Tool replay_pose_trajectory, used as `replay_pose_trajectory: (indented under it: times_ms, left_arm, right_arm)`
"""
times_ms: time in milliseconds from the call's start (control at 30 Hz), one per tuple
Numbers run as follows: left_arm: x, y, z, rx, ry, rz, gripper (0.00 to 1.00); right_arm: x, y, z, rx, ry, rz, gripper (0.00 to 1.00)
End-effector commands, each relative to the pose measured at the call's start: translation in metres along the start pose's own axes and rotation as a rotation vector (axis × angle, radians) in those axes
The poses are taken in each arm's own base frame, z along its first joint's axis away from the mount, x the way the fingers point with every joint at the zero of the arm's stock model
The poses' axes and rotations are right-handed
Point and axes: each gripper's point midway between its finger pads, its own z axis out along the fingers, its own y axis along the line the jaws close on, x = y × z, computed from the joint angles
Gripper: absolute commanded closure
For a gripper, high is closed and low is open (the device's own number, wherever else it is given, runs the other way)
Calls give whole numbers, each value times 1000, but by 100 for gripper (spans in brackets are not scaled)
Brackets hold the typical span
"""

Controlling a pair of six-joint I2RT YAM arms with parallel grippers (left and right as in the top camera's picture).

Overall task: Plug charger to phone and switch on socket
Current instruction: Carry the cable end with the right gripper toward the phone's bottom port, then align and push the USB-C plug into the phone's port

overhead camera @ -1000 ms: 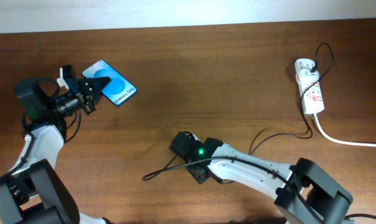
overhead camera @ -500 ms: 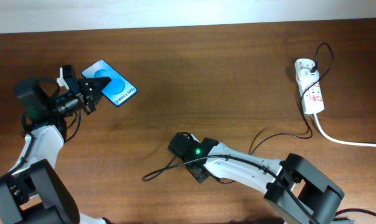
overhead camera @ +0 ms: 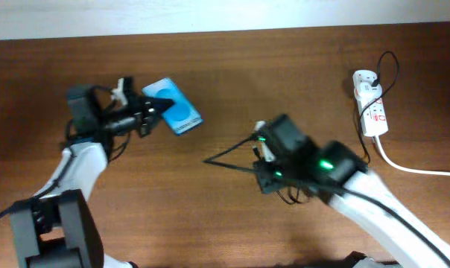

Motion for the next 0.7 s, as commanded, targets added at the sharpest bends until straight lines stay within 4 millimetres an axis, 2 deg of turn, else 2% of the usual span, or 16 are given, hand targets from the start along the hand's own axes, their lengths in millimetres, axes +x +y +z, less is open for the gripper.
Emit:
replay_pose_trajectory:
  times_ms: [0, 100, 167, 267, 367, 533, 667]
  left_arm:
    - [21, -22, 41, 70, 117, 94, 100]
    - [50, -29, 64, 141, 295, 153, 100]
    - [63, -24, 74, 141, 372, 118, 100]
    - [73, -31, 82, 164, 395, 181, 100]
    - [76, -35, 83, 171, 405, 187, 100]
    - [76, -35, 83, 172, 407, 189, 100]
    - [76, -35, 83, 172, 410, 188, 100]
  right_arm:
    - [15, 23, -27, -172, -52, 57, 96]
    - [21, 37, -13, -249, -84, 23, 96]
    - [20, 47, 3, -277, -86, 11, 96]
    - [10, 52, 21, -224, -110, -19, 96]
    - [-5, 58, 31, -213, -152, -16, 96]
    - [-25, 58, 28, -208, -236, 37, 96]
    - [-26, 54, 29, -187, -238, 86, 96]
